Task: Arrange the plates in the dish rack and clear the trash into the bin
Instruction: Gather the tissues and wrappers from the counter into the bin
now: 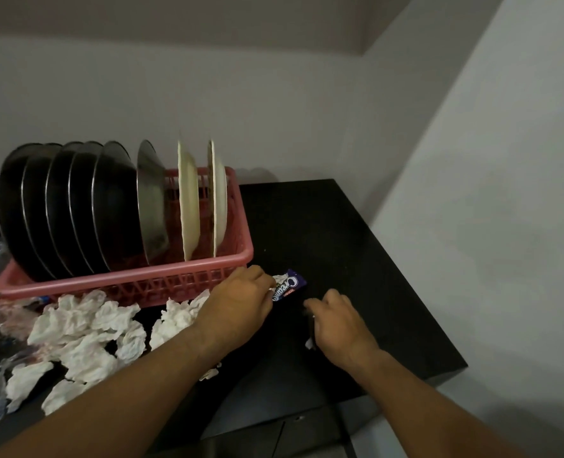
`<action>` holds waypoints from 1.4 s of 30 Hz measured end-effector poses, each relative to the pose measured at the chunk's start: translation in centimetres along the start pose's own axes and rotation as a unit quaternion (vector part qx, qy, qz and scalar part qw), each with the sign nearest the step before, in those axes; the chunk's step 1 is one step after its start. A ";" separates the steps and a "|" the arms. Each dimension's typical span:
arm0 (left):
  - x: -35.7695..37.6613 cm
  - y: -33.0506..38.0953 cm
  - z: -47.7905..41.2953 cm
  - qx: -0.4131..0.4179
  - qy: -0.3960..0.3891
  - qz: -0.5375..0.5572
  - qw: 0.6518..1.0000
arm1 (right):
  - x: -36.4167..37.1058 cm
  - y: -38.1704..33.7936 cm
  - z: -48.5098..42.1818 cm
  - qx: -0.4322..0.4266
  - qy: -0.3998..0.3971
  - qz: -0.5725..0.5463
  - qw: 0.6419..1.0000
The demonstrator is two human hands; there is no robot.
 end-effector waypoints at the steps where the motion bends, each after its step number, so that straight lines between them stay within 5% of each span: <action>1: 0.4 0.1 -0.3 0.003 -0.006 -0.009 1.000 | -0.9 0.3 0.0 -0.002 0.012 -0.011 1.000; 11: 7.0 0.7 -4.5 0.027 -0.196 -0.161 0.967 | -5.5 2.1 -0.3 0.033 0.089 -0.116 0.989; 19: 11.0 -2.0 -6.4 -0.115 -0.325 -0.177 0.922 | -6.0 4.0 0.8 0.070 0.057 -0.216 0.972; 28: 6.8 1.8 -7.6 -0.091 -0.172 -0.014 0.981 | -5.5 4.9 1.5 0.084 0.067 -0.300 0.948; 34: 4.1 2.1 -7.9 -0.139 -0.124 0.159 0.970 | -5.6 4.7 1.2 0.103 0.078 -0.341 0.931; 38: 2.2 1.4 -8.6 -0.140 -0.069 0.179 0.971 | -5.4 3.8 1.1 0.078 0.021 -0.309 0.948; 42: 1.1 2.0 -8.8 -0.095 -0.049 0.168 0.980 | -5.9 4.5 0.9 0.085 0.056 -0.282 0.954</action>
Point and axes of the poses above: each hand's wrist, its own z-axis away from the middle knuckle, its own x-axis out of the palm, y = z × x, the point moved 10 cm from there along -z, towards the middle knuckle, and after that the axes turned 4 degrees about y, right-handed, at the moved point
